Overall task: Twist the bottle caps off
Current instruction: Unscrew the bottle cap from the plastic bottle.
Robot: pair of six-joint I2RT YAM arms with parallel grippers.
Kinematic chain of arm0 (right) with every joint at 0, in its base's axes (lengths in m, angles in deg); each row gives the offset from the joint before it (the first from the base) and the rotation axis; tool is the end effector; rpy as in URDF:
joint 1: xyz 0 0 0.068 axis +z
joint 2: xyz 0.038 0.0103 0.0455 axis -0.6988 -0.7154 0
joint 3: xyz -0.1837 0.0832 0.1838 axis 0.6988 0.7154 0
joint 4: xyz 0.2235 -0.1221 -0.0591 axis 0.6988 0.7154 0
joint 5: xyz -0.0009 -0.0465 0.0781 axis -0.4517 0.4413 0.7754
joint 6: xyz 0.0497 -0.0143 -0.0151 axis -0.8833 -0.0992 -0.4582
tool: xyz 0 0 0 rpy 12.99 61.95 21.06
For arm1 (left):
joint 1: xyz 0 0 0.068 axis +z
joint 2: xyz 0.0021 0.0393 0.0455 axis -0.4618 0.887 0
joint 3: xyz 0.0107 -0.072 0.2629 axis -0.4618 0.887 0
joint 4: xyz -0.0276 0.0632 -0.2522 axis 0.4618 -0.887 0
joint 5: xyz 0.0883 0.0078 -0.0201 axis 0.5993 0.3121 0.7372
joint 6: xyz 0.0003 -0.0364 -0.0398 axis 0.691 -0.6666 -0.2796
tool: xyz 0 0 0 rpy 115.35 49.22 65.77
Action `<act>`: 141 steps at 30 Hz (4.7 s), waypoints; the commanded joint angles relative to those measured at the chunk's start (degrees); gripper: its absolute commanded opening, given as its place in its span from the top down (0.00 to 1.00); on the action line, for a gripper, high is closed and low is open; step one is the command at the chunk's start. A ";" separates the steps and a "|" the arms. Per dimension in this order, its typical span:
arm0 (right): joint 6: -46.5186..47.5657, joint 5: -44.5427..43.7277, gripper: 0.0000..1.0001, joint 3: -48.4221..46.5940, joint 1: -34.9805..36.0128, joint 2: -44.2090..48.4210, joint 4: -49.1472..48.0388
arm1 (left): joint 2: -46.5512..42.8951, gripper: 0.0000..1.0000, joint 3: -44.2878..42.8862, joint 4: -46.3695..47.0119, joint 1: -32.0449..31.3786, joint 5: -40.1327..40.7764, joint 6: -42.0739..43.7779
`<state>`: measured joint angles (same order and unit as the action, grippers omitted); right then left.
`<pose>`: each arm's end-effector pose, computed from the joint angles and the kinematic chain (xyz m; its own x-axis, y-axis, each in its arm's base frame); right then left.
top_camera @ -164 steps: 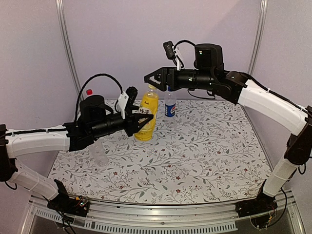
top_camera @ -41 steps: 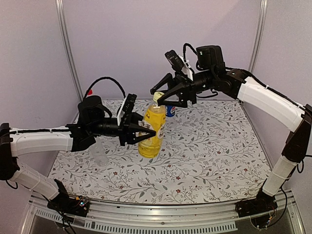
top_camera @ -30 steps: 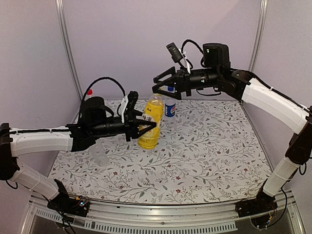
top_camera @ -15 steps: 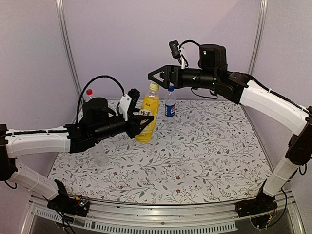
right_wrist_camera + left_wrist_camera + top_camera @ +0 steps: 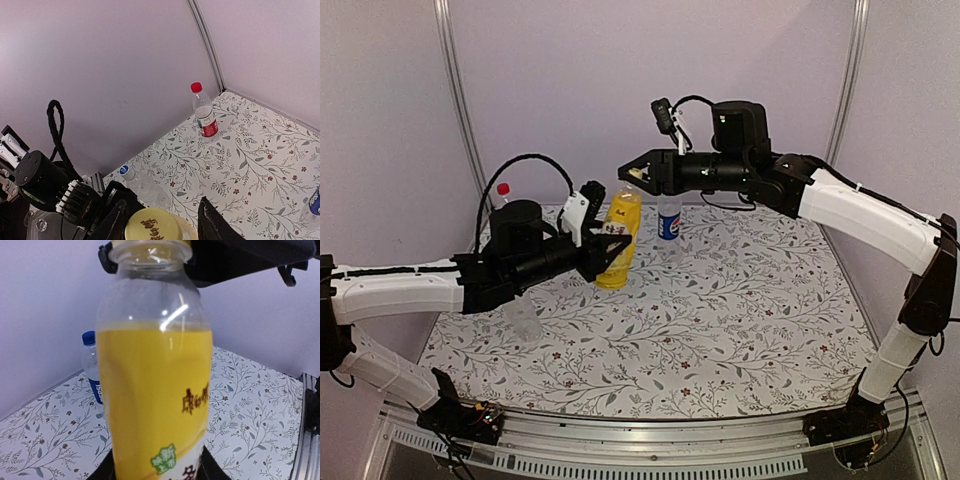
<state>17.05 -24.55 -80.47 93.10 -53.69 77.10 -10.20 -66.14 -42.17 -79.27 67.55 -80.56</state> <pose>0.2595 0.3137 0.4119 -0.4212 -0.0122 -0.9069 -0.8292 0.4104 0.3796 0.1895 -0.2385 0.2972 -0.1268 0.0825 -0.9885 0.7584 0.6503 -0.0430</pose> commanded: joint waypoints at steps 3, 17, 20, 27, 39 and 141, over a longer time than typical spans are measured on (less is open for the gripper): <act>0.71 1.60 0.64 0.34 0.36 0.13 -0.87 | -1.15 0.79 -1.37 0.04 -1.05 0.72 1.07; 28.20 43.45 0.90 3.57 -4.42 4.43 -0.05 | -2.91 0.77 2.87 10.33 1.57 -38.87 2.25; 33.94 48.46 0.87 -1.53 -4.94 1.73 8.65 | -1.70 0.77 2.83 12.64 2.16 -46.64 -0.31; 35.97 44.77 0.49 -3.88 -5.02 -0.27 12.63 | -0.75 0.78 2.37 12.08 2.63 -43.69 -1.05; 10.17 18.39 0.09 2.53 -4.96 6.04 -3.68 | -0.48 0.78 -0.20 3.38 1.07 -14.11 0.41; 2.95 -1.94 0.13 1.75 0.32 4.49 -2.64 | -1.50 0.77 -0.01 1.87 -0.49 -3.15 1.38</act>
<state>22.08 -20.66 -76.68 92.25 -47.02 72.99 -11.12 -64.55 -39.46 -78.84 60.71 -79.84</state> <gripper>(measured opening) 0.877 0.300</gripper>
